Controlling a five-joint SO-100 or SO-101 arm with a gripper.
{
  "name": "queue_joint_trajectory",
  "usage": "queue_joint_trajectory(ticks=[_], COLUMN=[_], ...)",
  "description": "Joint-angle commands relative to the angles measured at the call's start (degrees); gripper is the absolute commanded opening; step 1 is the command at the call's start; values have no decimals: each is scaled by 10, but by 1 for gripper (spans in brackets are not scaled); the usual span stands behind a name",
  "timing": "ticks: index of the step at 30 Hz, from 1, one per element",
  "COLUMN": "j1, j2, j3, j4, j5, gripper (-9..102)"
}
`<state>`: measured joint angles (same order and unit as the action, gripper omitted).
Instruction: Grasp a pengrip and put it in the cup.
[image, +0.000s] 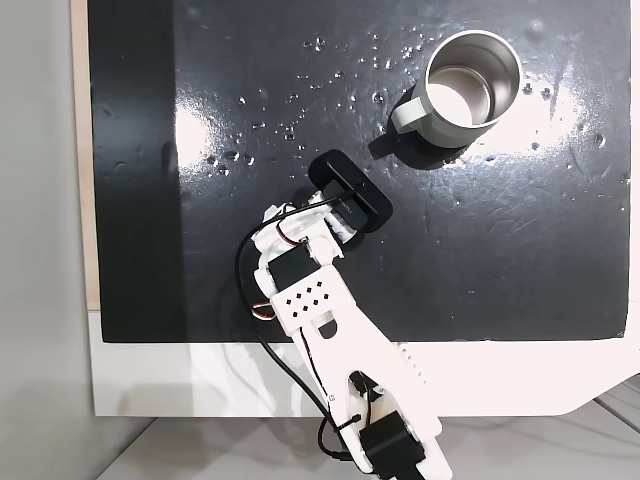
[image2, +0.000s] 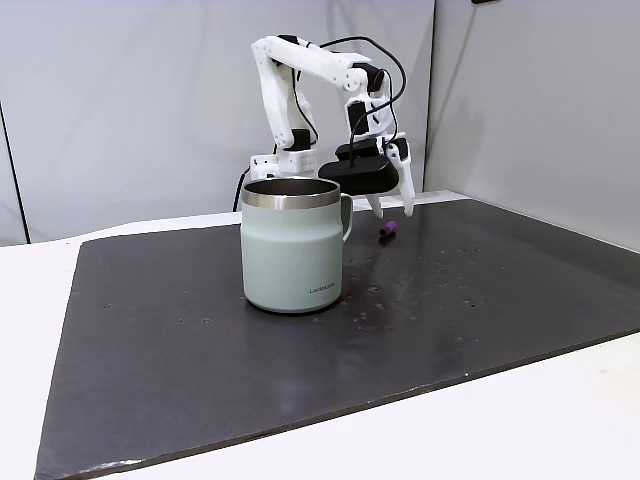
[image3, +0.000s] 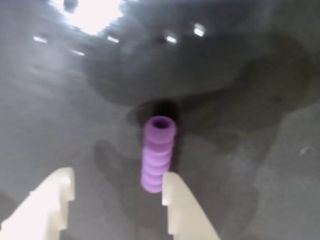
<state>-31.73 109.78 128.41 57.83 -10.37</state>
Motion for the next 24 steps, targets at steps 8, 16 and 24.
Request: queue_joint_trajectory(ticks=[8,16,24], j1=[-7,-4,3], j2=[-43,-66,-73], j3=[18,13,11], j4=[-52,-63,-65], j5=[-1,1,8], gripper=[22,17,8])
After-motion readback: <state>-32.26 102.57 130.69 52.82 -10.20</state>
